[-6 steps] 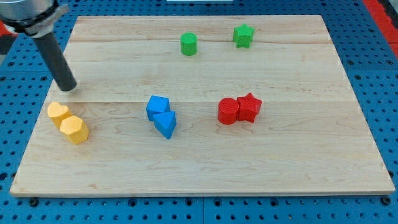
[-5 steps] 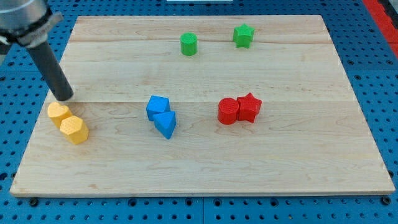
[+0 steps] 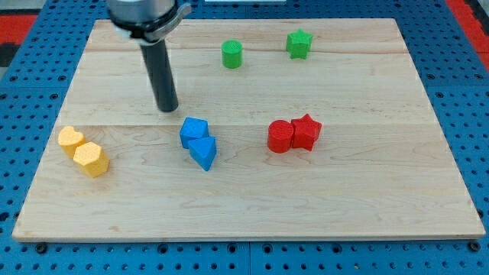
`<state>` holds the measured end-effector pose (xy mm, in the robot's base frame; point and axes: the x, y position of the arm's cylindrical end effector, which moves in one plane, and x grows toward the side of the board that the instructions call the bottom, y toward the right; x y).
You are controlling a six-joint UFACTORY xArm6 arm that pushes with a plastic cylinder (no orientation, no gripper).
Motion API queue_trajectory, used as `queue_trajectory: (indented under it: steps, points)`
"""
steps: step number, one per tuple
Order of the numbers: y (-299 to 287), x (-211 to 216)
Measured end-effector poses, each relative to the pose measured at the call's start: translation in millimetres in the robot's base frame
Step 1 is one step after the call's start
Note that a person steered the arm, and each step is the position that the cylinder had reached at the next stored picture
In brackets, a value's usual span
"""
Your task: Push the green circle into the green star
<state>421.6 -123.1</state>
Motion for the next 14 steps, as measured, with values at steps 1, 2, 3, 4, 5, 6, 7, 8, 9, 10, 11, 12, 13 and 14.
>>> queue_trajectory:
  steps: [1,2,3,4,5,6,7,8,9,10,11,12,13,14]
  points:
    - [32,-10]
    - [57,-16]
    - [47,12]
    - [35,-22]
    - [53,-86]
    - [84,-111]
    - [78,-117]
    - [59,-149]
    - [167,-146]
    - [125,-138]
    - [150,-86]
    - [198,-104]
    - [210,-135]
    - [224,-108]
